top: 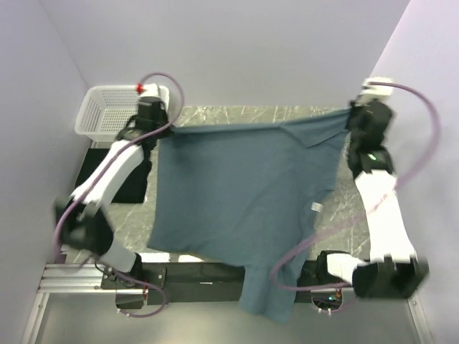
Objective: Fold and stack the t-shirts
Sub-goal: Flatten the tshirt out
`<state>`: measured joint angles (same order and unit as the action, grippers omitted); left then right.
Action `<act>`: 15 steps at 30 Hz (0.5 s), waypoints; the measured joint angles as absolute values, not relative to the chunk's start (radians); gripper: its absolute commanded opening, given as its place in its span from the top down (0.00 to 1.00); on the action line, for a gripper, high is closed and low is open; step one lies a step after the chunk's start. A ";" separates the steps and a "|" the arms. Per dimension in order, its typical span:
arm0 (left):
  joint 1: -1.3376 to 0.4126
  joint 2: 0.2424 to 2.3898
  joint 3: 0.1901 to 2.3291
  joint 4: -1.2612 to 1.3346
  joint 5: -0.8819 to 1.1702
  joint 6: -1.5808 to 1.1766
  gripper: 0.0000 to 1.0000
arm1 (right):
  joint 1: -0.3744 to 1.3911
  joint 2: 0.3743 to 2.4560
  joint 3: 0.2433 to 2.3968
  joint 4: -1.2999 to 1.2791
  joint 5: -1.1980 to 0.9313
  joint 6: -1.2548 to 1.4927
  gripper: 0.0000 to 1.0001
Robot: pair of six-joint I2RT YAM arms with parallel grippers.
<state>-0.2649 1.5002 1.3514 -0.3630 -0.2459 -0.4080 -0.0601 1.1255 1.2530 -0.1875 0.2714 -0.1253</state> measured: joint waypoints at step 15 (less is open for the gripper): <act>-0.227 2.221 1.781 -0.256 -0.315 -0.332 0.99 | -0.034 1.819 1.365 -0.013 0.192 -0.094 1.00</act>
<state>-0.2268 2.2211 1.7813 -0.2562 -0.3145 -0.3317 -0.0341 1.8191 1.3647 -0.0128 0.1917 -0.0940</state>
